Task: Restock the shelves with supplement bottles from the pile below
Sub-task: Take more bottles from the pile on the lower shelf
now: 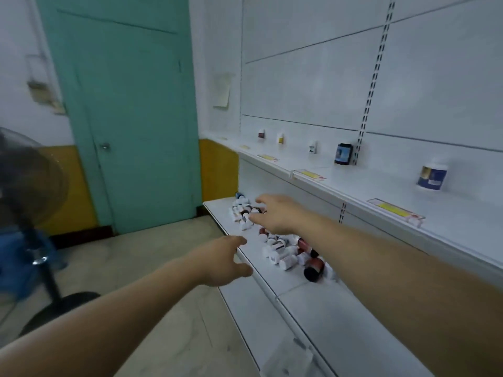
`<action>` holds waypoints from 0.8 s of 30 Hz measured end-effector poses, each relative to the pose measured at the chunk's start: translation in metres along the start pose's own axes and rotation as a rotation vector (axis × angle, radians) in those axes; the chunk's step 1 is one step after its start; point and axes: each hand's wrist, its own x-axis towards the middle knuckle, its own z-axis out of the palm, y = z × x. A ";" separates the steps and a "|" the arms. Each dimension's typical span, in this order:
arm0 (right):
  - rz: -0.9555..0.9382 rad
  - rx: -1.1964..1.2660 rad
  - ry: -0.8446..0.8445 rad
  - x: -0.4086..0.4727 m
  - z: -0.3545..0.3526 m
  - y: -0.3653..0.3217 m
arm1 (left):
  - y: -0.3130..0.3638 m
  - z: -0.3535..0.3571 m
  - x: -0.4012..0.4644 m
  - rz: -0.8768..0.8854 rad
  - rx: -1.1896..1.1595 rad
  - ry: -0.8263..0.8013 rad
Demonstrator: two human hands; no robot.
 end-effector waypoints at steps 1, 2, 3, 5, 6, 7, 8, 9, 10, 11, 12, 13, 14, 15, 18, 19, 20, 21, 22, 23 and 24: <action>0.003 -0.010 -0.009 0.017 0.012 0.003 | -0.011 0.001 0.013 -0.010 -0.004 -0.010; 0.009 -0.017 -0.017 0.034 0.022 0.008 | -0.022 0.003 0.027 -0.018 -0.015 -0.019; 0.017 -0.018 -0.021 0.051 0.032 0.013 | -0.033 0.005 0.042 -0.031 -0.030 -0.028; 0.035 -0.020 -0.041 0.088 0.052 0.028 | -0.056 0.014 0.082 -0.049 -0.031 -0.040; 0.033 -0.030 -0.050 0.098 0.058 0.035 | -0.061 0.015 0.093 -0.050 -0.019 -0.044; 0.032 -0.037 -0.061 0.117 0.067 0.044 | -0.070 0.018 0.114 -0.047 -0.019 -0.053; 0.045 -0.038 -0.066 0.138 0.077 0.053 | -0.078 0.022 0.136 -0.045 -0.019 -0.063; 0.068 -0.030 -0.069 0.160 0.086 0.063 | -0.085 0.025 0.159 -0.044 -0.018 -0.079; 0.097 -0.013 -0.075 0.182 0.095 0.073 | -0.093 0.027 0.182 -0.046 -0.015 -0.098; 0.130 0.007 -0.084 0.204 0.103 0.083 | -0.100 0.030 0.204 -0.052 -0.015 -0.124; 0.160 0.028 -0.093 0.225 0.112 0.093 | -0.107 0.032 0.225 -0.056 -0.018 -0.152; 0.185 0.046 -0.097 0.244 0.119 0.102 | -0.114 0.033 0.245 -0.058 -0.025 -0.180; 0.207 0.058 -0.101 0.261 0.125 0.110 | -0.123 0.035 0.264 -0.061 -0.031 -0.200; 0.227 0.069 -0.105 0.277 0.132 0.117 | -0.132 0.035 0.281 -0.065 -0.035 -0.219; 0.281 0.104 -0.125 0.318 0.153 0.135 | -0.160 0.033 0.330 -0.062 -0.026 -0.269; 0.300 0.117 -0.132 0.331 0.160 0.140 | -0.170 0.032 0.346 -0.054 -0.016 -0.278; 0.320 0.132 -0.139 0.344 0.167 0.144 | -0.181 0.030 0.362 -0.047 -0.012 -0.287; 0.338 0.146 -0.146 0.356 0.173 0.147 | -0.192 0.030 0.379 -0.040 -0.015 -0.298; 0.358 0.151 -0.151 0.369 0.180 0.150 | -0.204 0.029 0.396 -0.032 -0.015 -0.315; 0.381 0.146 -0.152 0.383 0.188 0.152 | -0.216 0.027 0.415 -0.016 -0.006 -0.339; 0.401 0.133 -0.145 0.397 0.194 0.154 | -0.228 0.027 0.433 0.004 0.012 -0.359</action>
